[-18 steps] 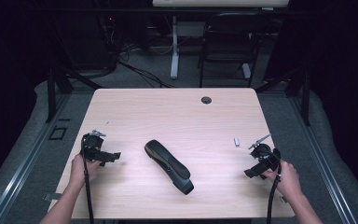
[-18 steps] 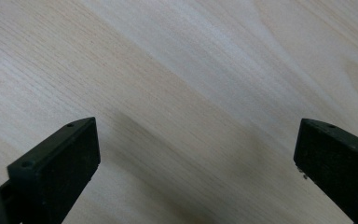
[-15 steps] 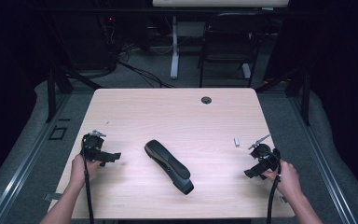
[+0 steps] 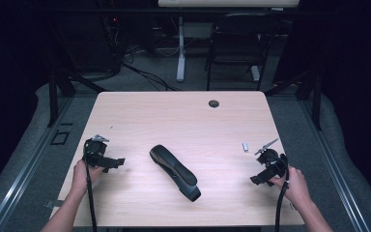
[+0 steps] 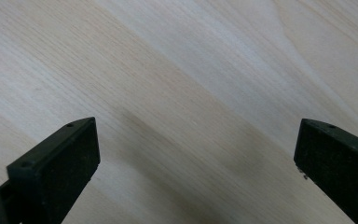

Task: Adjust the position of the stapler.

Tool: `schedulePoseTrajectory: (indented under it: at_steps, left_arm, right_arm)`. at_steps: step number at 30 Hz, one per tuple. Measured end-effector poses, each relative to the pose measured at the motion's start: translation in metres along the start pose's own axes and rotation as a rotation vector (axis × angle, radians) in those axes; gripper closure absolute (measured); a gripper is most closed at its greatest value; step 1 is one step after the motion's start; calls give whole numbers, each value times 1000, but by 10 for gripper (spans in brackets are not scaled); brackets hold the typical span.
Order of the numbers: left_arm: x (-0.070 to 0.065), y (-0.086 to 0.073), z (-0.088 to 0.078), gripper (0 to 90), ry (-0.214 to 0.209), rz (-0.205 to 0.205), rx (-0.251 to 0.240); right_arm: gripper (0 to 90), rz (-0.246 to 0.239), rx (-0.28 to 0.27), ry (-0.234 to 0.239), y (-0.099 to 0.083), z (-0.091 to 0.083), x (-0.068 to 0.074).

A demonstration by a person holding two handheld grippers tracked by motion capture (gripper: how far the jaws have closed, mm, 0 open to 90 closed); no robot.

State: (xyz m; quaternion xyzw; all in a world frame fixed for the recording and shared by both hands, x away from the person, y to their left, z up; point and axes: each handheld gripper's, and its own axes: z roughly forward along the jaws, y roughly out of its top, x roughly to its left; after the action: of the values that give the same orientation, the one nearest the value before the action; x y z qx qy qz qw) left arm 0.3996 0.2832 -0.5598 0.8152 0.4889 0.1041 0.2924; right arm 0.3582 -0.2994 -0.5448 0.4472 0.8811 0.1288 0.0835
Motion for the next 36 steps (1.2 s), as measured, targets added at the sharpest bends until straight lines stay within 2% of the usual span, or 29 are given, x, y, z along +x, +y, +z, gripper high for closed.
schedulePoseTrajectory:
  at_steps: [8, 9, 12, 13, 15, 16, 18, 29, 30, 32, 34, 35, 36]
  left_arm:
    - [0, 0, 0, 0, -1, 3, -1]
    - [0, 0, 0, 0, -1, 3, -1]
    - [0, 0, 0, 0, -2, 9, 3]
    - [-1, 0, 0, 0, -2, 10, 3]
    - [-1, 0, 0, 0, -2, 10, 4]
    - [-1, 0, 0, 0, -2, 11, 5]
    - [-1, 0, 0, 0, -2, 11, 7]
    - [-1, 1, 1, 0, -1, 17, 13]
    - [-2, 1, 1, 0, 0, 17, 12]
    - [-2, 1, 1, 0, -1, 18, 12]
    - [-2, 1, 1, 0, 0, 19, 13]
    - [-2, 1, 1, 0, -1, 20, 13]
    - [-2, 1, 1, 0, -2, 21, 15]
  right_arm:
    - [0, 5, -27, 51, 5, -4, 6]
    - [0, 27, -56, 54, 5, -3, 9]
    - [0, 3, -46, 65, 9, -6, 11]
    - [0, 40, -97, 75, 8, -3, 16]
    - [0, 34, -96, 86, 9, -4, 16]
    - [0, 8, -65, 78, 12, -7, 17]
    - [0, -9, -61, 83, 16, -9, 21]
    - [0, -39, -79, 121, 27, -11, 38]
    - [0, -52, -75, 119, 30, -12, 41]
    - [0, -46, -85, 124, 31, -12, 43]
    - [0, -59, -79, 136, 35, -13, 47]
    - [0, -45, -94, 140, 36, -12, 50]
    - [0, -78, -67, 138, 39, -14, 50]
